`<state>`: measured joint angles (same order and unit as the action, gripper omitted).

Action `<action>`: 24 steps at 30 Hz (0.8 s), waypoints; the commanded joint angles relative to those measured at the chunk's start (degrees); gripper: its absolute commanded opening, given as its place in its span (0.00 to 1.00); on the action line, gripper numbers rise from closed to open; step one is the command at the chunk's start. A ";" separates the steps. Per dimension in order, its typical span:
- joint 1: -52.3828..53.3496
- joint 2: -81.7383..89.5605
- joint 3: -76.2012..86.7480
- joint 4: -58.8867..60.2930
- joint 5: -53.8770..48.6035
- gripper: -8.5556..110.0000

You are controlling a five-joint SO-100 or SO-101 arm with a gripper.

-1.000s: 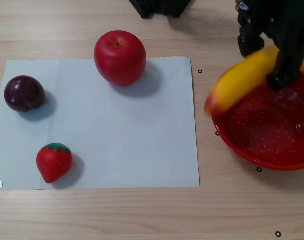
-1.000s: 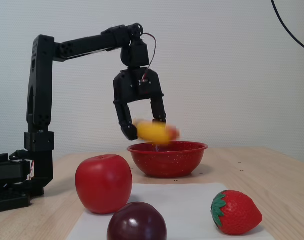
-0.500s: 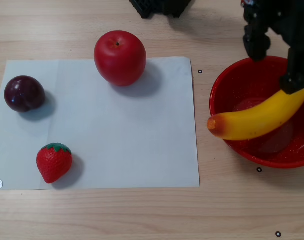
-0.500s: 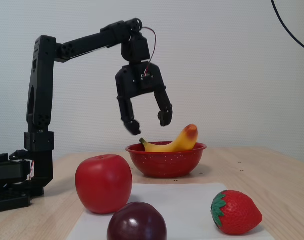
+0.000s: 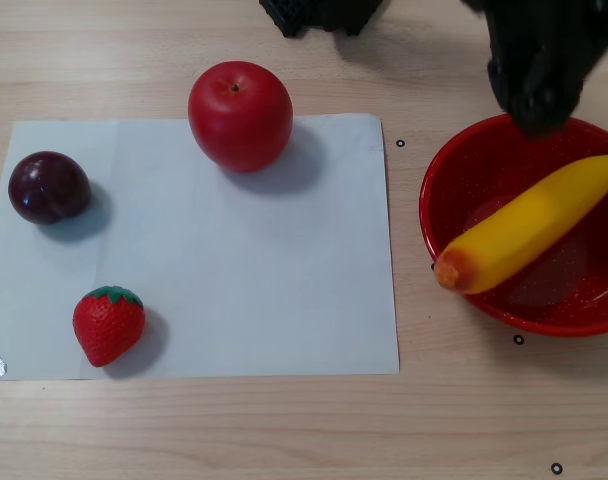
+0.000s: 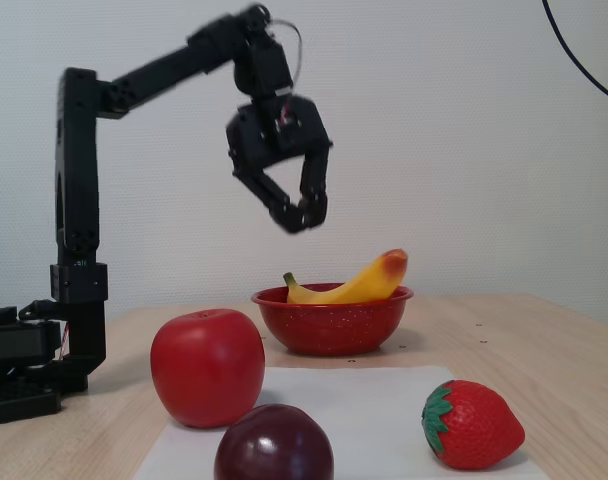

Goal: Grasp the banana and put it in the red bowl.

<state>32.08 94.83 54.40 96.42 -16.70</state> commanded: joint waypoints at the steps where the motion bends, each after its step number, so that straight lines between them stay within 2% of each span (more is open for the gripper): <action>1: -1.58 10.81 -0.70 -0.09 2.02 0.07; 8: -6.68 22.59 9.40 -4.57 4.13 0.07; 15: -13.97 37.18 26.37 -13.97 5.27 0.07; 24: -23.47 60.29 61.87 -41.22 4.66 0.07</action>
<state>9.67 150.82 117.16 62.14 -11.95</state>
